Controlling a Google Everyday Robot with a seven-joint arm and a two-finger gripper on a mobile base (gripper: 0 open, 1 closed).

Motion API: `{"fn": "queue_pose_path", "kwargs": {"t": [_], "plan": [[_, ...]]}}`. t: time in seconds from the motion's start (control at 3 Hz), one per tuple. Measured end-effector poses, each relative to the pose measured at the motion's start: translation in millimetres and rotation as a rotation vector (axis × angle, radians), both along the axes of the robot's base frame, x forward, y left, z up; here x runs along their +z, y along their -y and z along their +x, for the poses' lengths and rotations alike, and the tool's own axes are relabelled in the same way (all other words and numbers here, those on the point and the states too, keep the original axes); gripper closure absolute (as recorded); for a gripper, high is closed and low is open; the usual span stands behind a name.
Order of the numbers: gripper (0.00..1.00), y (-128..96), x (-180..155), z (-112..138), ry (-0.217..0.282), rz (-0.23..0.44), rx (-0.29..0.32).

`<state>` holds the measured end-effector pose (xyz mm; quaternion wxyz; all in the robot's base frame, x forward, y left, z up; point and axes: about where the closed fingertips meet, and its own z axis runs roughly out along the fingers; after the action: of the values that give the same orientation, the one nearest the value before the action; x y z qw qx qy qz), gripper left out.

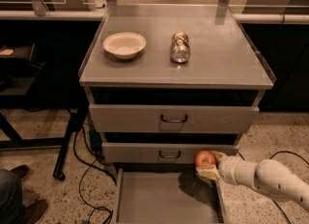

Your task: Pick apple from bottom drawer and place on counter

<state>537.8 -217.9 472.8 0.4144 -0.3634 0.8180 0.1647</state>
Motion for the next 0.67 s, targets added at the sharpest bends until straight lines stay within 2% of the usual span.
{"fn": "queue_pose_path", "kwargs": {"t": [0.33, 0.67], "plan": [[1.0, -3, -3, -7, -0.025, 0.008, 0.021], [1.0, 30, 45, -23, 0.018, -0.024, -0.018]]}}
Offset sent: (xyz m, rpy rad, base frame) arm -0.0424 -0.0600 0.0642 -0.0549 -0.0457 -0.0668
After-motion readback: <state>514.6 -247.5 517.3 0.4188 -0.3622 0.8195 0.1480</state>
